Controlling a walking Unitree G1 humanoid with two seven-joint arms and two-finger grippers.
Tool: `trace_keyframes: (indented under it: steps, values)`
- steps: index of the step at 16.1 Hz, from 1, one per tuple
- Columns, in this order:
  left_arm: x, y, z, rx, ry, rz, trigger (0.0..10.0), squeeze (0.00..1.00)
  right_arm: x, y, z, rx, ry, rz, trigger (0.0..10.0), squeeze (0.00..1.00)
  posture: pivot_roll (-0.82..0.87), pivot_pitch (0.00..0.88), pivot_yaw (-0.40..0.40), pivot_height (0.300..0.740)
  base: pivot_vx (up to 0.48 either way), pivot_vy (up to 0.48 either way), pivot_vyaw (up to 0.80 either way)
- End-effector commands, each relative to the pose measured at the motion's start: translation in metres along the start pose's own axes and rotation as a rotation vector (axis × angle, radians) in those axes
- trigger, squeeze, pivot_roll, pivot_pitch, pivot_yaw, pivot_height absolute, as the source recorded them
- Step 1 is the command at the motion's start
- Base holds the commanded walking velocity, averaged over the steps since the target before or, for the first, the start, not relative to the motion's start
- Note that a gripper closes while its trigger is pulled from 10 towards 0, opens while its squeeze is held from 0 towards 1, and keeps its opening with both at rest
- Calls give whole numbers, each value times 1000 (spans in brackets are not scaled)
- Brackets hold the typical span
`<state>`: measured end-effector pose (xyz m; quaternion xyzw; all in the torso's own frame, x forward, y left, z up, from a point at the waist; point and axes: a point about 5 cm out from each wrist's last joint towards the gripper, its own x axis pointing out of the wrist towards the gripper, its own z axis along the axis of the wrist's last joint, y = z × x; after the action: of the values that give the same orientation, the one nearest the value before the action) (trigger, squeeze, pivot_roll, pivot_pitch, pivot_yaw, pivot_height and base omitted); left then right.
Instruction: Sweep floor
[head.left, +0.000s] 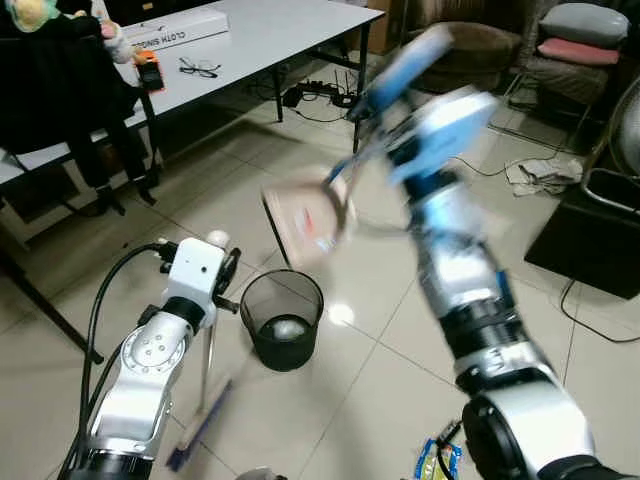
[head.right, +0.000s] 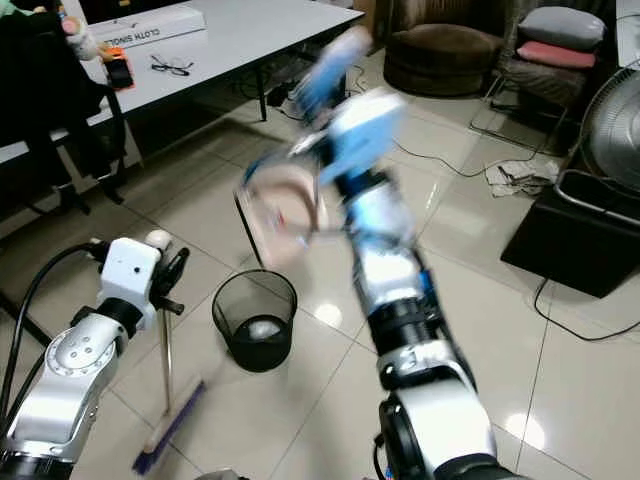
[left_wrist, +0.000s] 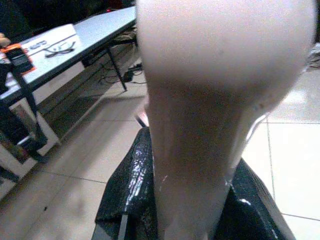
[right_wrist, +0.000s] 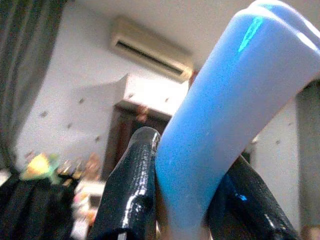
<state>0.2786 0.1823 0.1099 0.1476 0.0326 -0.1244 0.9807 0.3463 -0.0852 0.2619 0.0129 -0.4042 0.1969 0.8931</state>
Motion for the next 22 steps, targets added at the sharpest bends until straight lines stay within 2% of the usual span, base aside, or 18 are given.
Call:
trace_keyframes:
  steps: [1,3,4,5,6,7,8,9,10,11,13,15,20,22]
  values:
    - [3,-2,8,8,-42,-33,10000,0,16,-28,33,-56,-123,-89,10000,0,6,0,41,740,0,0,0]
    - [3,-4,7,1,-39,-42,10000,0,9,-62,42,-180,-70,-171,10000,0,-3,2,39,740,0,0,0]
    - [2,-4,6,2,-38,-41,10000,0,1,-74,35,-215,26,-207,10000,0,-5,3,39,740,0,0,0]
    - [2,-5,5,-3,-39,-38,10000,0,-15,-88,25,-236,123,-268,10000,0,-11,8,37,740,0,0,0]
    - [3,-6,4,-27,-37,-32,10000,0,-49,-109,10,-217,253,-438,10000,0,-11,8,37,740,0,0,0]
    - [3,-6,4,-31,-36,-31,10000,0,-57,-112,8,-201,274,-477,10000,0,-14,10,35,740,0,0,0]
    - [3,-7,4,-45,-38,-31,10000,0,-82,-113,-2,-147,381,-576,10000,0,-26,13,40,740,0,0,0]
    - [3,-8,4,-48,-39,-34,10000,0,-90,-111,-6,-145,431,-584,10000,0,-26,13,40,740,0,0,0]
    - [3,-9,4,-44,-44,-40,10000,0,-106,-103,-16,-168,534,-588,10000,0,-35,16,43,740,0,0,0]
    - [3,-10,4,-40,-46,-43,10000,0,-115,-98,-18,-184,577,-592,10000,0,-38,19,43,740,0,0,0]
    - [4,-11,4,-38,-48,-46,10000,0,-122,-91,-17,-215,608,-577,10000,0,-41,22,44,740,0,0,0]
    - [3,-12,4,-35,-49,-50,10000,0,-124,-86,-15,-173,611,-592,10000,0,-43,27,40,740,0,0,0]
    - [2,-13,2,-42,-50,-44,10000,0,-141,-77,-17,-132,692,-694,10000,0,-49,37,39,740,0,0,-773]
    - [2,-12,2,-40,-56,-41,10000,0,-145,-68,-16,-102,703,-695,10000,0,-49,41,37,740,0,0,-800]
